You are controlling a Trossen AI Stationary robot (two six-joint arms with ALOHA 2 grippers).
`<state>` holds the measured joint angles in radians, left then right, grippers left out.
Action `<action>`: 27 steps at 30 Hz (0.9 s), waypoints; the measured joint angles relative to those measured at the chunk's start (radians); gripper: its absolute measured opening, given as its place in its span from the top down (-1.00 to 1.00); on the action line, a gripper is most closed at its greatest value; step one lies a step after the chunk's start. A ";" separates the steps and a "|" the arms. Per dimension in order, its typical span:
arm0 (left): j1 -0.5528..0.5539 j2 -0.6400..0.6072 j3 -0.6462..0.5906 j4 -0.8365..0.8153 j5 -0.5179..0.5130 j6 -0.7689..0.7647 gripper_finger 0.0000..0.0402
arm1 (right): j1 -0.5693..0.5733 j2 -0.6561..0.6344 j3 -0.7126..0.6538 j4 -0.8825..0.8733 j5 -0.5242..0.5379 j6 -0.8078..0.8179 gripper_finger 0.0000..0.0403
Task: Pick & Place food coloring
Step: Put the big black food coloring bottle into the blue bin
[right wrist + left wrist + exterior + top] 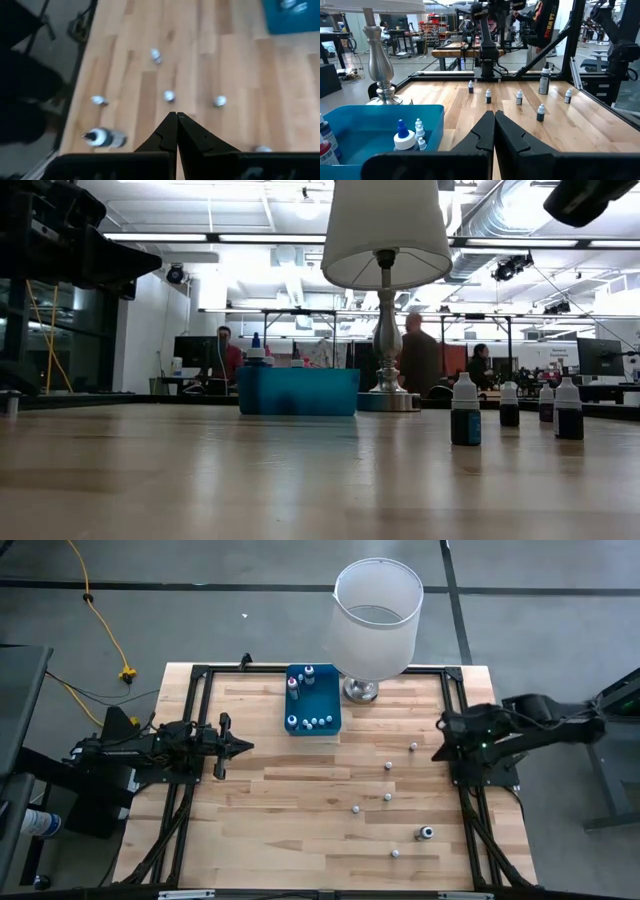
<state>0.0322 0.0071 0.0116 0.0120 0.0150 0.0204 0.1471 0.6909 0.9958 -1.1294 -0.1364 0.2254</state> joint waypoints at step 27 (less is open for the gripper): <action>0.000 0.000 0.000 0.000 0.000 0.000 1.00 | 0.645 0.359 -0.004 0.037 0.064 0.675 0.77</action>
<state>0.0322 0.0071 0.0116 0.0120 0.0151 0.0204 0.7921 1.0500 0.9920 -1.0923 -0.0725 0.9001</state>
